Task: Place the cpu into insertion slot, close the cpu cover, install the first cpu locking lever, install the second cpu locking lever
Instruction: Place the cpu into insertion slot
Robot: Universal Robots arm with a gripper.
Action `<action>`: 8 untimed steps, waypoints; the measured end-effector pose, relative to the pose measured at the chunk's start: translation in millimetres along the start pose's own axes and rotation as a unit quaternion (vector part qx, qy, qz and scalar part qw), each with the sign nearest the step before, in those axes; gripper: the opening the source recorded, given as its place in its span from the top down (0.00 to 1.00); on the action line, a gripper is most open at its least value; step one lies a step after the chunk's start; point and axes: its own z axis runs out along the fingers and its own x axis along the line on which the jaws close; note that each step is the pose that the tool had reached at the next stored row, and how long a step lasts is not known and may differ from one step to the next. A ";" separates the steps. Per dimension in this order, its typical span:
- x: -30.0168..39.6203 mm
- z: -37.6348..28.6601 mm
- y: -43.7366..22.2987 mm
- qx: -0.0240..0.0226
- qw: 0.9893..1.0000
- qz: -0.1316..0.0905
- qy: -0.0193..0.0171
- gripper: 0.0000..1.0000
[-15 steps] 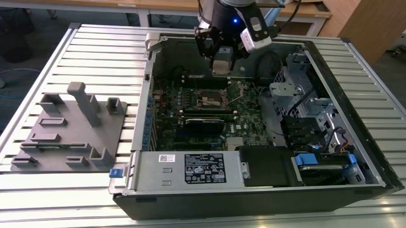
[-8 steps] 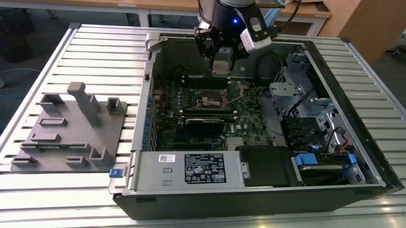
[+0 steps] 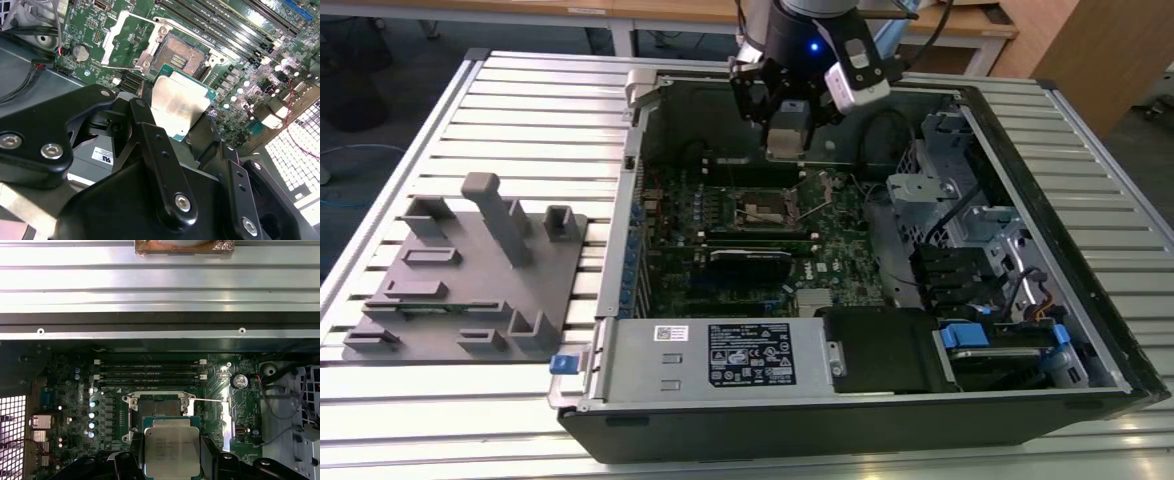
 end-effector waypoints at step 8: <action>0.0 4.5 -0.4 0.000 1.000 0.000 0.000 0.46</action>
